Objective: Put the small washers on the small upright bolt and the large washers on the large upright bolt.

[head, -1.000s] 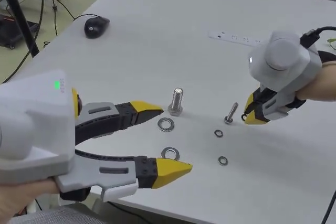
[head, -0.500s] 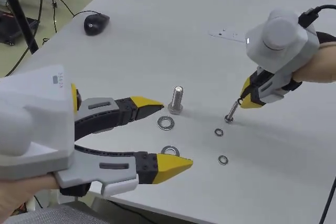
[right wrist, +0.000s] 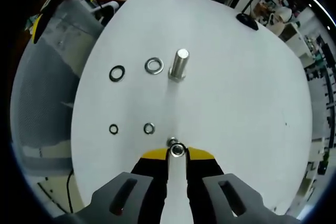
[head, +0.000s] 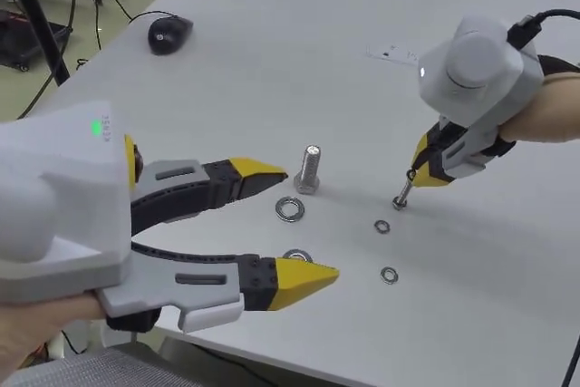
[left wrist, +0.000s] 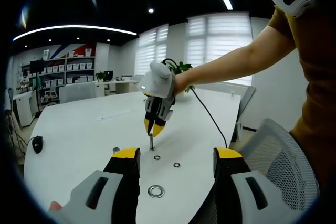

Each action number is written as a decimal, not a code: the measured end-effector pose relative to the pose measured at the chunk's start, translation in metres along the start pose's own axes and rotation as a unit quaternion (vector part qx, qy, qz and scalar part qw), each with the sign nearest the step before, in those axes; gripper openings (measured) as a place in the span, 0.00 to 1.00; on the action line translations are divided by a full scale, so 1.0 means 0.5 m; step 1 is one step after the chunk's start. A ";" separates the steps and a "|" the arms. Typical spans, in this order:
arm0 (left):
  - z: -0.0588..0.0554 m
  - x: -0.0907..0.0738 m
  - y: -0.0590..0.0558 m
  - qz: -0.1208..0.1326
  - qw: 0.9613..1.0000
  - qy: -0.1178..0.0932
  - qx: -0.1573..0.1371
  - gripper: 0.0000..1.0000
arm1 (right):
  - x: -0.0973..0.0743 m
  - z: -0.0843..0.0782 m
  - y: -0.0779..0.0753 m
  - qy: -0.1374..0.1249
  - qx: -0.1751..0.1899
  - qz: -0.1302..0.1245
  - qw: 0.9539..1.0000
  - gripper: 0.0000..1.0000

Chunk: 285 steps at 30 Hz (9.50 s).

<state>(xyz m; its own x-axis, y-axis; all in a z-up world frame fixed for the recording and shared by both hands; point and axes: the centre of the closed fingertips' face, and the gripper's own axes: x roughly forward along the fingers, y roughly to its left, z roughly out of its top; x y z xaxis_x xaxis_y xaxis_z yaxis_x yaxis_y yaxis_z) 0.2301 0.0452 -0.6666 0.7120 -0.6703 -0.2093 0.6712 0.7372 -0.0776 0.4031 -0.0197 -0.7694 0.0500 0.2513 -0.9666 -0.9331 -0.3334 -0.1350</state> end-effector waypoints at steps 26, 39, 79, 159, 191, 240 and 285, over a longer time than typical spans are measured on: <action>-0.005 0.001 0.005 -0.002 1.000 0.004 -0.009 0.55 | 0.091 -0.032 0.011 0.007 -0.010 0.015 1.000 0.13; 0.001 0.004 0.005 -0.003 1.000 0.008 -0.004 0.55 | 0.066 -0.034 0.017 -0.005 0.001 0.014 1.000 0.16; 0.025 -0.035 -0.031 0.008 1.000 -0.010 0.019 0.55 | 0.085 0.008 0.206 -0.014 -0.005 0.077 0.997 0.20; 0.012 -0.025 -0.025 0.002 1.000 0.007 0.013 0.53 | -0.026 -0.019 0.008 -0.010 0.031 -0.021 0.999 0.12; 0.002 -0.014 -0.011 0.004 1.000 0.006 0.003 0.52 | 0.060 -0.017 0.001 0.007 0.006 0.008 1.000 0.13; 0.019 -0.039 -0.041 0.006 1.000 -0.003 0.019 0.52 | 0.062 -0.009 0.116 -0.014 0.052 0.024 0.998 0.16; 0.015 -0.043 -0.021 0.019 1.000 -0.007 0.011 0.52 | 0.110 0.018 0.080 -0.007 0.056 0.031 0.998 0.12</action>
<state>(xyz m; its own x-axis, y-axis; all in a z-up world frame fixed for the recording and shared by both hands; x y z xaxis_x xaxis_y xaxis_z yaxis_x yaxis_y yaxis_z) 0.2094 0.0512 -0.6538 0.7391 -0.6437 -0.1985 0.6486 0.7596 -0.0483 0.3653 -0.0109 -0.8260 -0.0136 0.2455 -0.9693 -0.9684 -0.2446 -0.0483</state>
